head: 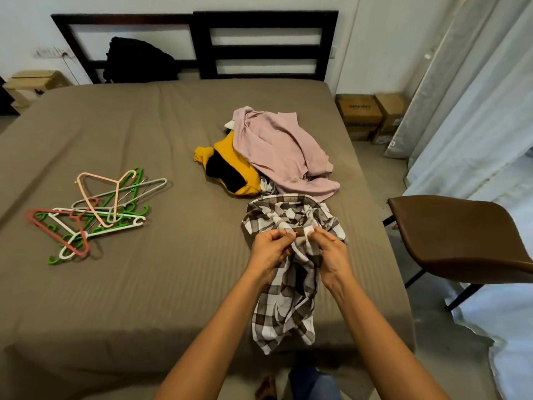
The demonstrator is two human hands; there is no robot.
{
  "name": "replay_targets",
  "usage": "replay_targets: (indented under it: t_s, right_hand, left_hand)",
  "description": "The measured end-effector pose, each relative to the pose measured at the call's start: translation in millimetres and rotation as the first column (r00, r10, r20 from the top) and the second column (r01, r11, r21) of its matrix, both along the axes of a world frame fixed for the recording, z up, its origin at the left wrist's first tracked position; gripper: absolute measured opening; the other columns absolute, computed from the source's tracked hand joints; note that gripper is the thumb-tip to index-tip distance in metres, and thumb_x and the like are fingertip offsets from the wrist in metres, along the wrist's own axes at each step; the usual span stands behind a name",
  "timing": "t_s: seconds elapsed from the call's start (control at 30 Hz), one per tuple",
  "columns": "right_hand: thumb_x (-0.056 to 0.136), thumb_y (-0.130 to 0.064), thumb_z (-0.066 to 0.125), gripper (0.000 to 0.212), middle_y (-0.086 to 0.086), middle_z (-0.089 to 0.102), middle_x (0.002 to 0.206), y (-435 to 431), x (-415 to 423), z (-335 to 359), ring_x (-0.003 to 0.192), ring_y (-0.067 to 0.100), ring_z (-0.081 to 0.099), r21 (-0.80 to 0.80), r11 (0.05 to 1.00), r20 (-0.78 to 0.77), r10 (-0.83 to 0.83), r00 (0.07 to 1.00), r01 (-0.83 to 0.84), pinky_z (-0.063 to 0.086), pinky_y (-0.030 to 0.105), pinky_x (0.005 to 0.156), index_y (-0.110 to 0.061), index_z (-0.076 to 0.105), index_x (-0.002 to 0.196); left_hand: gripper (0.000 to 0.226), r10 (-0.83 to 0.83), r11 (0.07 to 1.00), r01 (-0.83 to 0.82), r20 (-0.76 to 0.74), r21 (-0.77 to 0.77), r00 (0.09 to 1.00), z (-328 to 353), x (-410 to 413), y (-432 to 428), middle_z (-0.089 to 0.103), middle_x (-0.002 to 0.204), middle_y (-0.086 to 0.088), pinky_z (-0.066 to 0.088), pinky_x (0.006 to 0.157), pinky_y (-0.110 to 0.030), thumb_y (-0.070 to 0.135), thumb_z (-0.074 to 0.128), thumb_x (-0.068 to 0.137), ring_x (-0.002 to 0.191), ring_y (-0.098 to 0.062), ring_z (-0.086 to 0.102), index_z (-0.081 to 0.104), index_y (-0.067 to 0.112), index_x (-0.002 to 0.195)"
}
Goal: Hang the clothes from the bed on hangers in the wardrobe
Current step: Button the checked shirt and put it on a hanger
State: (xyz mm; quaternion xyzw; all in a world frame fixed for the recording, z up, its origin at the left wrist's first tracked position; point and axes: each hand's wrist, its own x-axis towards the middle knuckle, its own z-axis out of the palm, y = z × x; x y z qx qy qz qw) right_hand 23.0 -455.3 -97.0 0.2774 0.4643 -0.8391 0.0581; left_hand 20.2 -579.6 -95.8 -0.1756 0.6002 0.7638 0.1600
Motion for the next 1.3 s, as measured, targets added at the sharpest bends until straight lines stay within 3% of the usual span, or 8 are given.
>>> replay_targets:
  t_s: [0.1, 0.33, 0.47, 0.8, 0.87, 1.0, 1.07, 1.3]
  right_hand:
    - [0.085, 0.004, 0.058, 0.017, 0.014, 0.069, 0.087, 3, 0, 0, 0.071, 0.022, 0.065, 0.058, 0.997, -0.025, -0.059, 0.998, 0.061, 0.055, 0.034, 0.07, -0.007, 0.068, 0.093]
    - [0.084, -0.015, 0.068, 0.02, 0.008, 0.072, 0.072, -2, 3, 1, 0.057, 0.012, 0.064, 0.177, 0.982, -0.009, 0.073, 0.997, -0.071, 0.048, 0.018, 0.048, 0.001, 0.07, 0.096]
    - [0.079, -0.015, 0.073, 0.009, 0.013, 0.071, 0.072, -3, 1, -1, 0.071, 0.029, 0.058, 0.167, 0.981, 0.109, 0.08, 0.991, -0.097, 0.047, 0.037, 0.07, -0.006, 0.076, 0.079]
    - [0.095, -0.008, 0.052, 0.011, 0.002, 0.064, 0.078, -1, 9, 0, 0.065, 0.012, 0.057, 0.393, 0.896, -0.041, 0.244, 0.969, -0.209, 0.047, 0.023, 0.051, -0.011, 0.06, 0.088]
    - [0.093, -0.004, 0.053, 0.009, 0.007, 0.065, 0.083, 2, 7, 0, 0.067, 0.015, 0.06, 0.328, 0.925, -0.004, 0.204, 0.979, -0.191, 0.05, 0.026, 0.049, -0.007, 0.061, 0.094]
    - [0.088, 0.002, 0.053, 0.013, 0.015, 0.067, 0.09, 10, 0, 1, 0.078, 0.024, 0.066, -0.192, 0.979, 0.137, 0.097, 0.986, -0.069, 0.059, 0.04, 0.067, 0.003, 0.064, 0.094]
    - [0.083, 0.0, 0.058, 0.017, 0.014, 0.068, 0.09, 10, 1, 5, 0.079, 0.022, 0.066, -0.214, 0.973, 0.127, 0.115, 0.985, -0.086, 0.06, 0.037, 0.065, 0.003, 0.064, 0.098]
    - [0.078, 0.0, 0.069, 0.009, 0.003, 0.072, 0.073, -10, 11, 0, 0.071, 0.015, 0.065, 0.299, 0.949, 0.078, 0.079, 0.994, -0.099, 0.049, 0.025, 0.061, -0.008, 0.071, 0.076]
  left_hand:
    - [0.017, 0.014, 0.999, -0.015, -0.022, -0.048, 1.0, 4, -1, 2, 0.054, 0.063, -0.006, 0.037, 0.046, -0.018, 0.005, 0.06, 0.089, 0.049, -0.009, 0.045, 0.064, 0.008, 0.073]
    - [0.021, -0.016, 0.982, -0.003, -0.099, -0.19, 0.995, -1, -1, 3, 0.06, 0.069, -0.014, 0.042, 0.065, -0.034, 0.028, 0.071, 0.076, 0.066, -0.021, 0.05, 0.066, 0.012, 0.063]
    - [0.026, -0.006, 0.967, -0.017, -0.089, -0.256, 0.996, -8, -1, 4, 0.055, 0.062, -0.009, 0.037, 0.059, -0.031, 0.026, 0.074, 0.077, 0.058, -0.019, 0.045, 0.065, 0.004, 0.067]
    - [0.025, -0.048, 0.896, 0.004, -0.088, -0.444, 0.995, -11, -4, -1, 0.059, 0.06, -0.004, 0.041, 0.06, -0.029, 0.027, 0.072, 0.079, 0.058, -0.015, 0.05, 0.069, 0.004, 0.073]
    - [0.018, -0.049, 0.875, -0.008, -0.105, -0.485, 0.993, -10, -2, -3, 0.064, 0.065, -0.003, 0.044, 0.062, -0.028, 0.027, 0.07, 0.081, 0.061, -0.013, 0.053, 0.07, 0.01, 0.075]
    - [0.01, -0.048, 0.732, -0.094, -0.189, -0.675, 0.981, -5, 2, -5, 0.064, 0.073, -0.003, 0.049, 0.065, -0.032, 0.016, 0.065, 0.084, 0.066, -0.013, 0.057, 0.065, 0.009, 0.077]
    - [0.009, -0.079, 0.685, -0.114, -0.23, -0.72, 0.97, -1, 3, -5, 0.062, 0.073, -0.002, 0.051, 0.066, -0.032, 0.013, 0.063, 0.085, 0.067, -0.015, 0.059, 0.063, 0.01, 0.076]
    - [0.019, -0.029, 0.914, -0.017, -0.106, -0.406, 0.994, -9, 1, -2, 0.059, 0.055, 0.006, 0.041, 0.057, -0.024, 0.026, 0.069, 0.081, 0.052, -0.008, 0.05, 0.069, 0.008, 0.073]
